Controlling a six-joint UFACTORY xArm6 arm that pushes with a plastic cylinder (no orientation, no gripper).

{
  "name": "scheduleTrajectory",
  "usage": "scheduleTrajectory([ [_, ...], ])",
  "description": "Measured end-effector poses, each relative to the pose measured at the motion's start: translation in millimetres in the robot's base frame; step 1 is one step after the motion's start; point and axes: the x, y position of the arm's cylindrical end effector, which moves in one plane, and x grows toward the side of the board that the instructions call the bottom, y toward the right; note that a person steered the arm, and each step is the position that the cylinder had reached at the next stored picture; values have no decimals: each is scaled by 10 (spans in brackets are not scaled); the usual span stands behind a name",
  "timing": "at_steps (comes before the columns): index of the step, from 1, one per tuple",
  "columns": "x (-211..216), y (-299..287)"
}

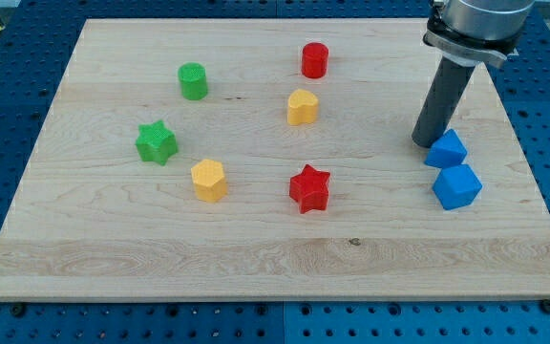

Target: Move the blue triangle slightly into the blue cube

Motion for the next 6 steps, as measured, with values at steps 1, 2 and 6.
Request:
scheduleTrajectory([
  [1, 162, -79],
  [2, 196, -137],
  [6, 44, 225],
])
